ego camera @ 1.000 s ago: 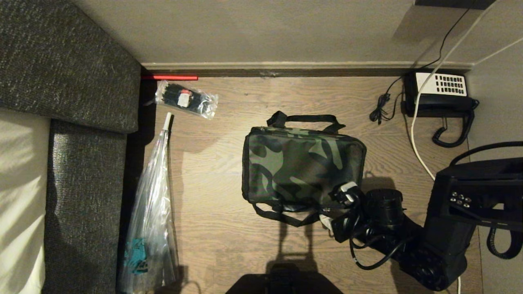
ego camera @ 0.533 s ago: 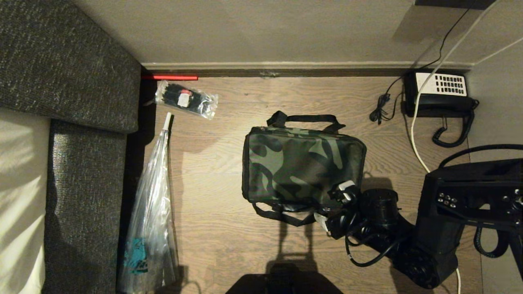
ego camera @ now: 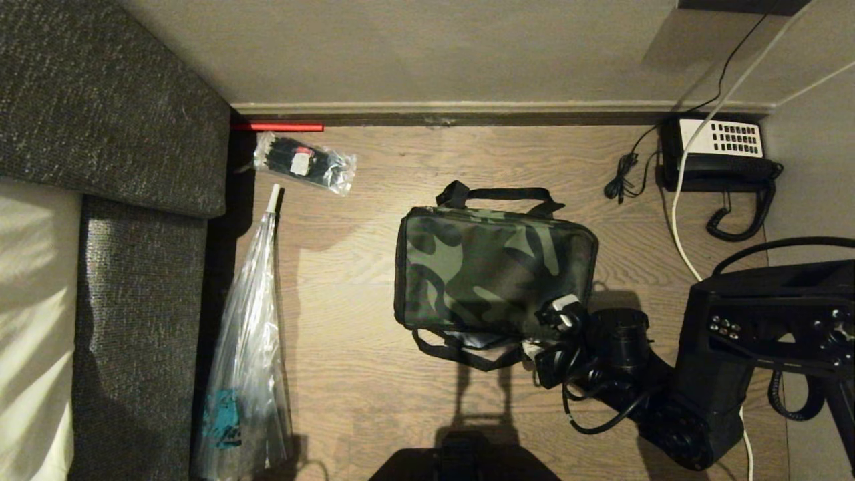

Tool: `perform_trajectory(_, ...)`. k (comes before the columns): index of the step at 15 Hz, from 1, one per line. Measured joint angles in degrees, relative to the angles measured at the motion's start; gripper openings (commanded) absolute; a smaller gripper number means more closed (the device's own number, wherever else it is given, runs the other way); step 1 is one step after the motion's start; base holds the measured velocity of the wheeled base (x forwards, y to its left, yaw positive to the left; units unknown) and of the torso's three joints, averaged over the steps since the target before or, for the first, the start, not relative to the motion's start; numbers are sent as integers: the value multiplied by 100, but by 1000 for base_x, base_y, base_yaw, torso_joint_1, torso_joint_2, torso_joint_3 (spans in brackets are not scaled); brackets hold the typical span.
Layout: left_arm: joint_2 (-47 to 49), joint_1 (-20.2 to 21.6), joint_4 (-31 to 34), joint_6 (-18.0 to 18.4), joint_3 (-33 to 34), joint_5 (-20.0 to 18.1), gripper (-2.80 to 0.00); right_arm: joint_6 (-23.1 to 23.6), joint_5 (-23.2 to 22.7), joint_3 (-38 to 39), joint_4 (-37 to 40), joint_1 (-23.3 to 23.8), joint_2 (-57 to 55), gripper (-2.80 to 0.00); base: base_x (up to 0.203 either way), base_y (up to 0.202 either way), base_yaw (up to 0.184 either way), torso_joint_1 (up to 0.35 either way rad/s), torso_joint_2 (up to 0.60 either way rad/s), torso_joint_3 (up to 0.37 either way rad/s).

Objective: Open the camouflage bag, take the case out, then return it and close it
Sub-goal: Open the top of the storage box

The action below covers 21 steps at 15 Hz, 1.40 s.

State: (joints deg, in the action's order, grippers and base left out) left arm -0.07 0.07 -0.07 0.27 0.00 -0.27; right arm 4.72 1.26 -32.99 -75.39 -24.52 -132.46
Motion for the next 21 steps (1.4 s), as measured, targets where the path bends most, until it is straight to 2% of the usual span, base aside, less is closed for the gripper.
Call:
perform_trajectory(8, 0, 0, 0, 0, 0, 2, -280, 63, -55, 94, 7, 142, 110, -280, 0, 0, 0, 0, 0, 0)
perform_trajectory(14, 0, 0, 0, -2, 0, 0, -280, 456, -46, 248, 45, 335, 250, -280, 0, 0, 0, 0, 0, 0)
perform_trajectory(17, 0, 0, 0, -2, 0, 0, -280, 457, -33, 273, 52, 385, 258, -280, 0, 0, 0, 0, 0, 0)
perform_trajectory(18, 0, 0, 0, -2, 0, 2, -280, 456, -33, 273, 56, 388, 258, -17, 0, 0, 0, 0, 0, 0)
perform_trajectory(19, 0, 0, 0, -2, 0, 0, -280, 465, -38, 273, 58, 388, 256, 0, 0, 0, 0, 0, 0, 0)
perform_trajectory(21, 0, -2, 0, -2, 0, 0, -280, 454, -38, 282, 146, 393, 261, 0, 0, 0, 0, 0, 0, 0)
